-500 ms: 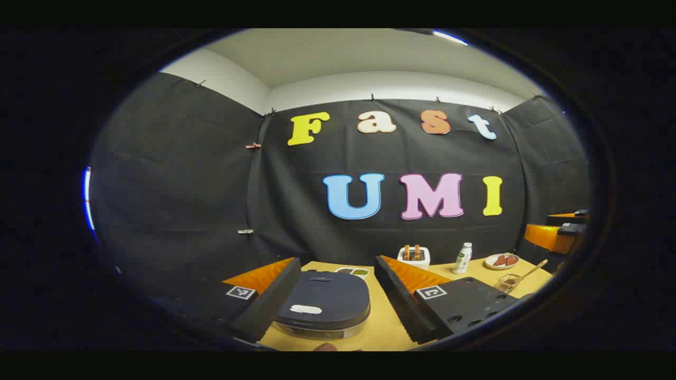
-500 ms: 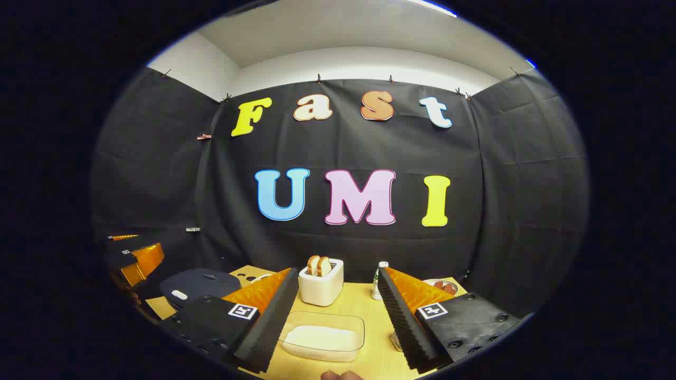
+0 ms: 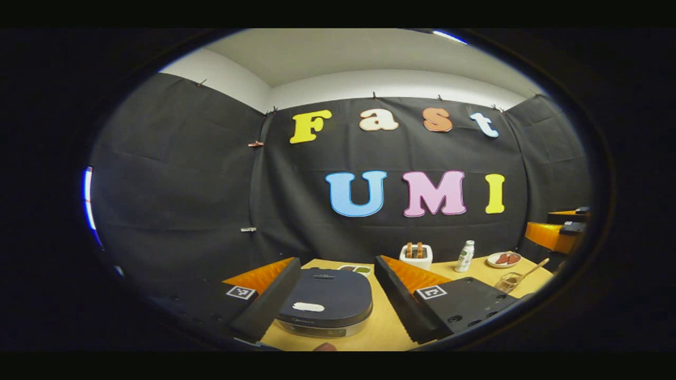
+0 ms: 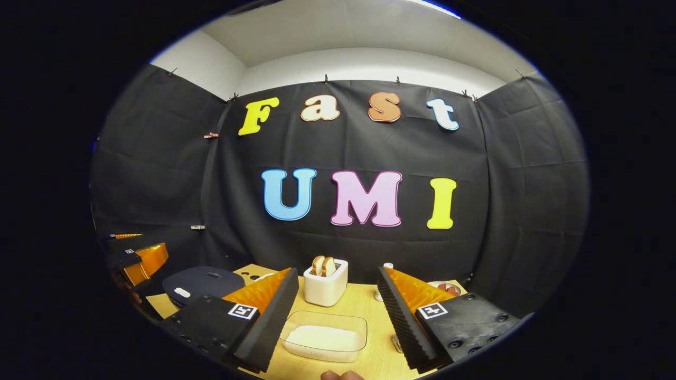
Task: Close the left gripper, press the button to open the rice cooker; take a wooden spoon from the chopstick holder with the right hand, scoop a spoonful of rice and pour it into the rice cooker, then put the wooden spoon back into the chopstick holder.
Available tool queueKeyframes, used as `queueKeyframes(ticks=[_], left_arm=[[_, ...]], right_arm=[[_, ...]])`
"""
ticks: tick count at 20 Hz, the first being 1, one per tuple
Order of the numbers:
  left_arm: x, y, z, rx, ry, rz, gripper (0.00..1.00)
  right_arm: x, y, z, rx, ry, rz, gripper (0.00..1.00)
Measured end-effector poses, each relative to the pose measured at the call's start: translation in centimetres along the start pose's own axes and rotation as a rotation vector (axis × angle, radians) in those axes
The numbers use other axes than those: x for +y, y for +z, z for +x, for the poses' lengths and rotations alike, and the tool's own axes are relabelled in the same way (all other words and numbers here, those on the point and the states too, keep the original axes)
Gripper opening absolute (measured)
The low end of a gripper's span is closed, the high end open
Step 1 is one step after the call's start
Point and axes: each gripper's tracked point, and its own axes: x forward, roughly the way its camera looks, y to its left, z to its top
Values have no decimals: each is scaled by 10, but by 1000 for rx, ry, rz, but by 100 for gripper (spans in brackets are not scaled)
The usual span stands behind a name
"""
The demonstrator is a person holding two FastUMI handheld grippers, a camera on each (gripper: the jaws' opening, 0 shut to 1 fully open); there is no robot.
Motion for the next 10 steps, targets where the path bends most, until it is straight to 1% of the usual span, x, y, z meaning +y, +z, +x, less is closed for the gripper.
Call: queueKeyframes(ticks=[1,2,3,7,10], left_arm=[[0,0,1,3,1,0,94],[0,0,2,3,1,0,97],[0,1,2,2,2,1,95],[1,1,5,5,4,5,94],[2,-2,7,15,7,7,91]], right_arm=[[-1,0,1,1,-1,2,94],[-1,-1,1,1,-3,2,94],[-2,-1,1,1,-3,1,94],[-3,-2,3,7,-5,4,94],[-5,-3,5,7,-8,6,94]])
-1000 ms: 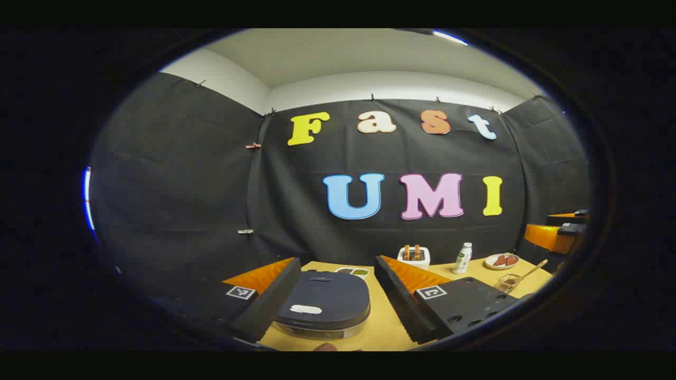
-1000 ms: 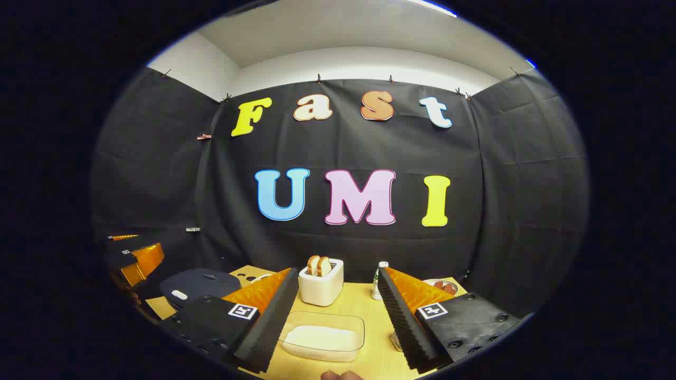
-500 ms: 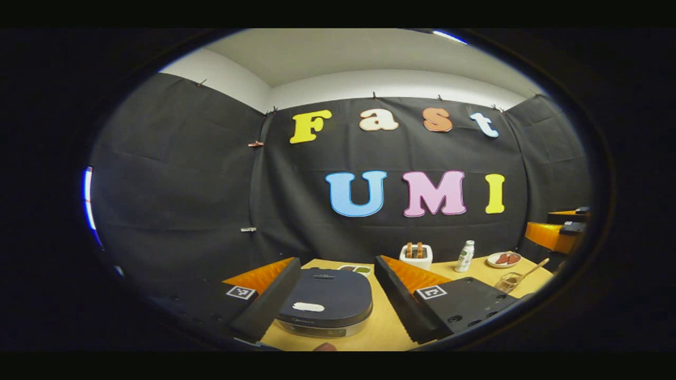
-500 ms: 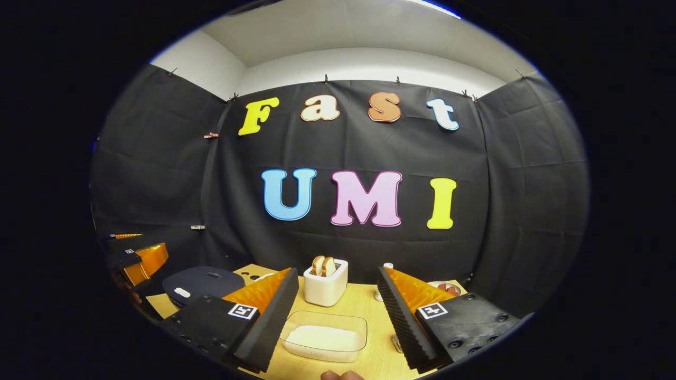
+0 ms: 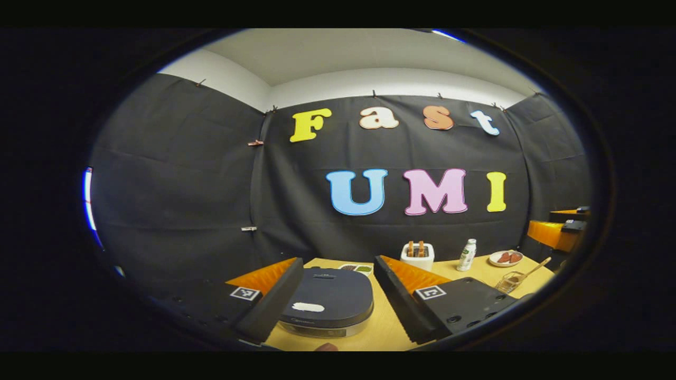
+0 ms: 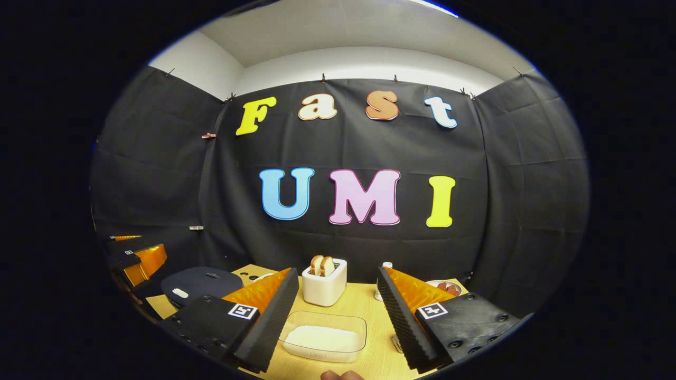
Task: Close the left gripper, press the button to open the rice cooker; take a wooden spoon from the chopstick holder with the right hand, scoop a spoonful of rice and pour it into the rice cooker, then put the wooden spoon back into the chopstick holder.
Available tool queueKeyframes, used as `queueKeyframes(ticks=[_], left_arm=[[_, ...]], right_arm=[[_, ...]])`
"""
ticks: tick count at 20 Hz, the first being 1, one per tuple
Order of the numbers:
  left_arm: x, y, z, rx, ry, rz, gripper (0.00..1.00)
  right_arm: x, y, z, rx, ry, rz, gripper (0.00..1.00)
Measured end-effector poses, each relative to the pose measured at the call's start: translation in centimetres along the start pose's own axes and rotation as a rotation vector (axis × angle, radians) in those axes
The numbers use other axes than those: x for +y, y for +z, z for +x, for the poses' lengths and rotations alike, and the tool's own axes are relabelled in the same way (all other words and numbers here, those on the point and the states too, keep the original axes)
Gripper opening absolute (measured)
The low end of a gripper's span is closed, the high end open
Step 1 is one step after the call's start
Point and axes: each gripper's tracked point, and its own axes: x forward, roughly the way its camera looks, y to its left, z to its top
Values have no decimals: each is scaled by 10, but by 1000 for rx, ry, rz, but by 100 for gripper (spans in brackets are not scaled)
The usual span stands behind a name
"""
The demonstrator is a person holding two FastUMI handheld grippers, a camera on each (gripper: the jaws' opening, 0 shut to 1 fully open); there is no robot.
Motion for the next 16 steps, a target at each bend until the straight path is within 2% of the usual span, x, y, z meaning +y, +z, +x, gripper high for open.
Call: queueKeyframes(ticks=[3,7,8,11,14,16], left_arm=[[2,2,2,0,8,4,86],[8,-5,7,22,29,18,71],[8,-8,7,32,31,15,62],[6,-17,11,75,13,4,49],[13,-31,17,119,21,-4,26],[22,-39,21,141,45,-7,19]], right_arm=[[-1,-1,2,1,-1,4,94],[0,-2,4,4,0,7,94],[0,-2,5,4,4,6,94],[2,-1,7,0,9,10,94],[7,-3,9,3,17,11,94],[10,-4,11,5,23,9,94]])
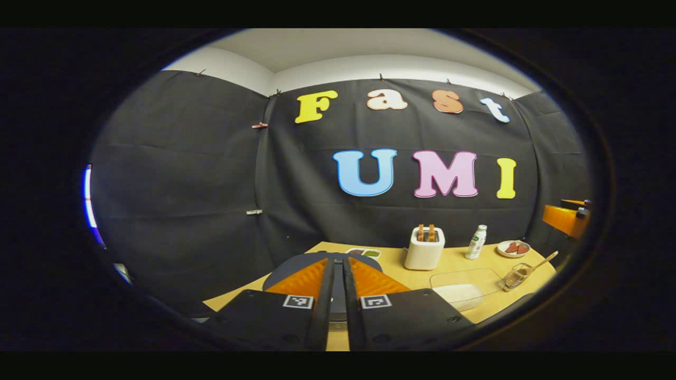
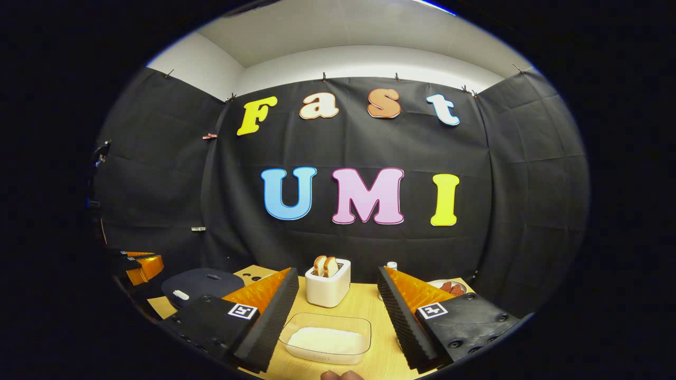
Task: Close the left gripper, press the button to open the rice cooker; take a wooden spoon from the chopstick holder with the right hand, scoop a spoonful of rice and pour it into the rice cooker, then put the wooden spoon back into the chopstick holder.
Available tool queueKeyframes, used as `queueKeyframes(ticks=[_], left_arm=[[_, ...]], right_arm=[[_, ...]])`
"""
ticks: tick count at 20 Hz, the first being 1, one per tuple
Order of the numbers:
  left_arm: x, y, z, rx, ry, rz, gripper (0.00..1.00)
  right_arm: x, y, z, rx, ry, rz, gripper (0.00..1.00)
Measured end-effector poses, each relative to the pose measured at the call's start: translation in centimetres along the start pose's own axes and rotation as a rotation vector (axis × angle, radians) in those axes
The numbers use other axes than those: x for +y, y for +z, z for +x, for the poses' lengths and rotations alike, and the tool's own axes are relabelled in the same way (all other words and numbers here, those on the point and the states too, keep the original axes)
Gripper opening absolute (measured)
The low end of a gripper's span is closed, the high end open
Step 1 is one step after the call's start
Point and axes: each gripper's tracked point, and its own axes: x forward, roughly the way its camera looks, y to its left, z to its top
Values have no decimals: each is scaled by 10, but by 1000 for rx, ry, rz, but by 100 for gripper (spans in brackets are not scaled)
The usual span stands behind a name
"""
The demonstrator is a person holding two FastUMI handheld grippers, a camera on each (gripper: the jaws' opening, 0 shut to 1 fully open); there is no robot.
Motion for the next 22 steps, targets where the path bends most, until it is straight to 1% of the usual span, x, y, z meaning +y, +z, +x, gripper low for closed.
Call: queueKeyframes(ticks=[1,2,3,8,9,10,11,13,15,16,20,21,22], left_arm=[[2,-3,3,12,3,-7,18],[4,-9,3,29,3,-13,14],[6,-13,7,45,2,-19,12],[18,-40,29,126,-5,-52,5],[18,-46,34,145,-14,-67,8],[20,-53,37,163,-17,-78,8],[21,-61,43,182,-21,-86,6],[27,-76,50,214,-12,-64,7],[26,-80,56,232,-19,-65,8],[27,-85,56,245,-23,-69,6],[28,-100,58,276,-38,-42,4],[28,-103,58,289,-41,-43,6],[28,-109,57,306,-46,-47,6]], right_arm=[[1,0,1,-1,2,0,94],[3,0,2,-1,5,0,94],[5,0,3,-1,7,-2,94],[11,-1,5,2,16,-5,94],[11,-1,6,1,14,-6,94],[12,-2,7,3,14,-7,94],[12,-3,8,6,13,-6,94],[13,-7,9,13,11,-6,94],[11,-6,10,13,5,-8,94],[10,-7,11,13,2,-7,94],[7,-8,15,19,-11,0,94],[7,-8,15,19,-11,1,94],[7,-9,15,21,-12,0,94]])
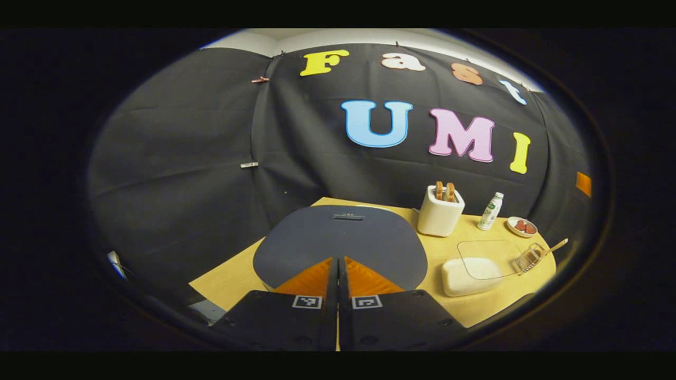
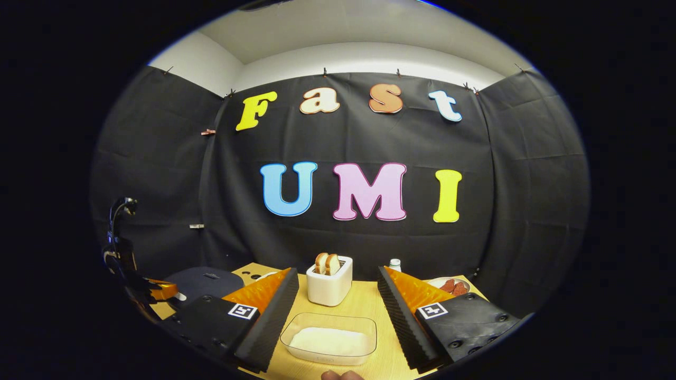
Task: Close the left gripper, press the button to open the rice cooker; take a wooden spoon from the chopstick holder with the right hand, scoop a spoonful of rice and pour it into the rice cooker, then put the wooden spoon back into the chopstick holder.
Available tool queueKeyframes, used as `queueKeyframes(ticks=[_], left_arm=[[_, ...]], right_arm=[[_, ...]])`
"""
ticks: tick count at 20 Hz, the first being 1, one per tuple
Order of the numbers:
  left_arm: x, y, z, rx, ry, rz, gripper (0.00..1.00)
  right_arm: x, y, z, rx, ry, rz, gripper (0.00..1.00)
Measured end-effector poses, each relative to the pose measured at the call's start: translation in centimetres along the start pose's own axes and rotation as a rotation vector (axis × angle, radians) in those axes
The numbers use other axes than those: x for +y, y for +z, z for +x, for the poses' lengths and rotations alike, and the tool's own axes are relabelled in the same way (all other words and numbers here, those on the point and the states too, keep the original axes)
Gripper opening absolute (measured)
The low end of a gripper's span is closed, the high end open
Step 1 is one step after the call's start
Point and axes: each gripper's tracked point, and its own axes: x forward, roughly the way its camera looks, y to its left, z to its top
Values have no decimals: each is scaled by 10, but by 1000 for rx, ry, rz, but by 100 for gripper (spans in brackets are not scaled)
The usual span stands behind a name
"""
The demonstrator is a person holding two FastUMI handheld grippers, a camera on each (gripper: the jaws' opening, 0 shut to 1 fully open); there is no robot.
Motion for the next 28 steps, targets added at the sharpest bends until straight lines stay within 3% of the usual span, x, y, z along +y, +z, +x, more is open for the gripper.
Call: queueKeyframes(ticks=[8,18,24,28], left_arm=[[-1,-16,1,36,-21,-34,7],[-3,-18,2,32,13,-39,7],[-6,15,-11,-63,70,38,7],[-8,44,-24,-123,69,59,7]], right_arm=[[4,-1,-2,5,10,5,94],[9,1,-11,3,26,-7,94],[2,7,-15,-13,11,-9,94],[-3,7,-16,-11,3,-6,94]])
